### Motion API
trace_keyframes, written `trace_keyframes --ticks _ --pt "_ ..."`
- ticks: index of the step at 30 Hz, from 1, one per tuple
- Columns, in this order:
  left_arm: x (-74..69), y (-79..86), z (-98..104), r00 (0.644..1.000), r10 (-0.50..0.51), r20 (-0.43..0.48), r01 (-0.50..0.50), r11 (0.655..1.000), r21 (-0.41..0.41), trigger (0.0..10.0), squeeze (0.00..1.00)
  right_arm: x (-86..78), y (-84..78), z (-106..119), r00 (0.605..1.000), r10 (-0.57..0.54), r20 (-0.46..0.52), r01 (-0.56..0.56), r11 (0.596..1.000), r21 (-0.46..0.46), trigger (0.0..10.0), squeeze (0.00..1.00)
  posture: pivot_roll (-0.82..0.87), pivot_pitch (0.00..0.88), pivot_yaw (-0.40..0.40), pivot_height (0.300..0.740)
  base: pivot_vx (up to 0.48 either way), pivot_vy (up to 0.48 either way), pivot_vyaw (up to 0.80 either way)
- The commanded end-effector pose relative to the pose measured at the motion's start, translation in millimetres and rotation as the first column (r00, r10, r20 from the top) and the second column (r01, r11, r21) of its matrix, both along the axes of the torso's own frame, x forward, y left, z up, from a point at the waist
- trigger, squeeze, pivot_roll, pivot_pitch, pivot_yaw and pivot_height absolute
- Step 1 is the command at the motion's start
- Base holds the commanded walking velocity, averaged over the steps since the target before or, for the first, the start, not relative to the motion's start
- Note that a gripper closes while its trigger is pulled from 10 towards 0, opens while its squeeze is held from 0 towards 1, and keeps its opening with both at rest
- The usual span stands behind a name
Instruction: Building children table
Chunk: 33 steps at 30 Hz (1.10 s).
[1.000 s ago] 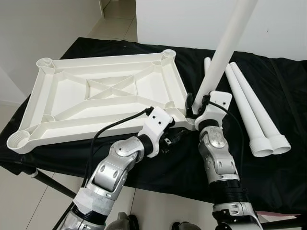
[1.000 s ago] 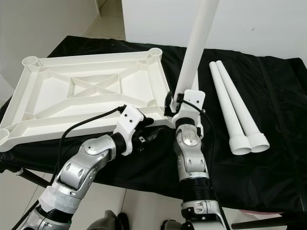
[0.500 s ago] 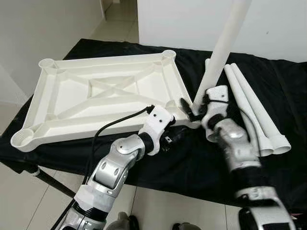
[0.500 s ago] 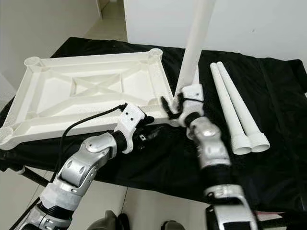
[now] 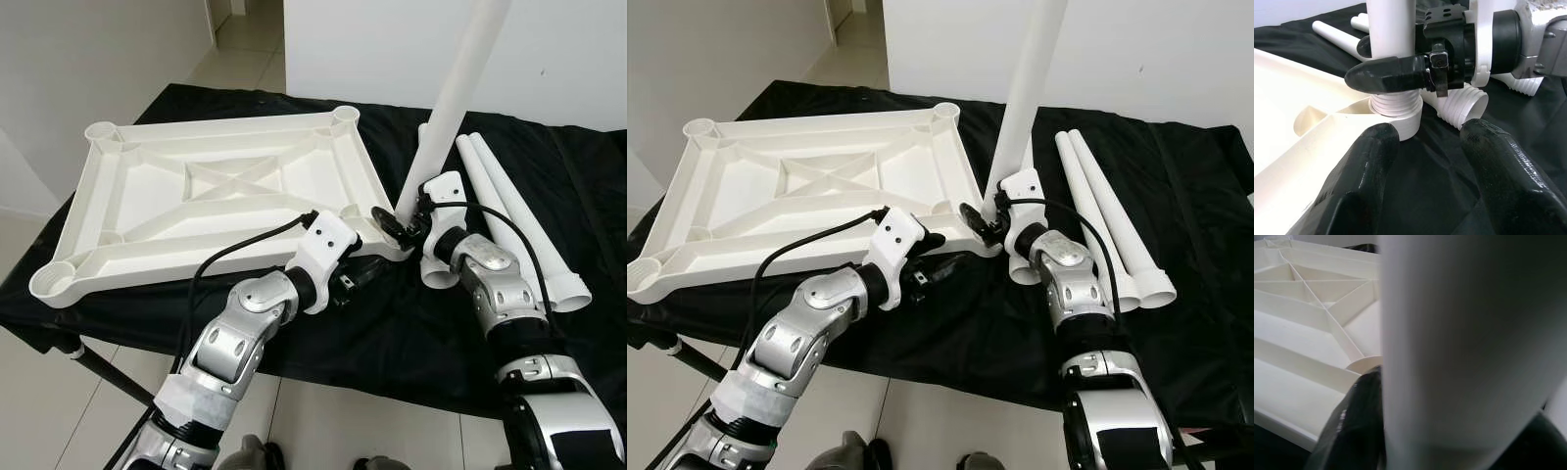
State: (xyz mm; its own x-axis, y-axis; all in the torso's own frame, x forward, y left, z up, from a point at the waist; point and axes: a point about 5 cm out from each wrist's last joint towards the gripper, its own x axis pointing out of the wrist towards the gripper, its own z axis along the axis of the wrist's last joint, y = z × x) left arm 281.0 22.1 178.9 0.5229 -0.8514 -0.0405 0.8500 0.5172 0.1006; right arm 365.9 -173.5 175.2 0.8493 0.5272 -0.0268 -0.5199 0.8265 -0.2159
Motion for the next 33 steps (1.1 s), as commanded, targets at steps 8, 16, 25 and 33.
trace_keyframes --ticks 8,16,25,33 --pt "3.2 0.8 0.0 1.000 0.023 0.014 -0.024 1.000 0.014 10.0 0.00 -3.2 3.8 -13.7 0.999 0.024 -0.044 -0.022 0.998 0.051 0.6 0.00 -0.13 0.068 0.060 0.740 0.000 0.000 0.00" --pt "1.6 0.4 -2.6 1.000 0.026 0.004 -0.026 1.000 0.011 10.0 0.00 -8.3 11.9 -13.2 0.987 -0.159 -0.020 0.161 0.975 0.155 10.0 0.00 -0.13 0.082 0.058 0.740 0.000 0.000 0.00" --pt "1.7 2.1 -4.3 1.000 0.029 0.000 -0.029 0.999 0.015 10.0 0.00 -18.2 24.9 -14.1 0.909 -0.416 -0.031 0.410 0.877 0.249 10.0 0.00 -0.13 0.090 0.067 0.740 0.000 0.000 0.00" --pt "1.0 2.5 -4.7 1.000 0.031 -0.002 -0.031 0.999 0.016 10.0 0.00 -29.1 45.8 -13.7 0.842 -0.537 -0.054 0.528 0.798 0.289 10.0 0.00 -0.12 0.091 0.060 0.740 0.000 0.000 0.00"
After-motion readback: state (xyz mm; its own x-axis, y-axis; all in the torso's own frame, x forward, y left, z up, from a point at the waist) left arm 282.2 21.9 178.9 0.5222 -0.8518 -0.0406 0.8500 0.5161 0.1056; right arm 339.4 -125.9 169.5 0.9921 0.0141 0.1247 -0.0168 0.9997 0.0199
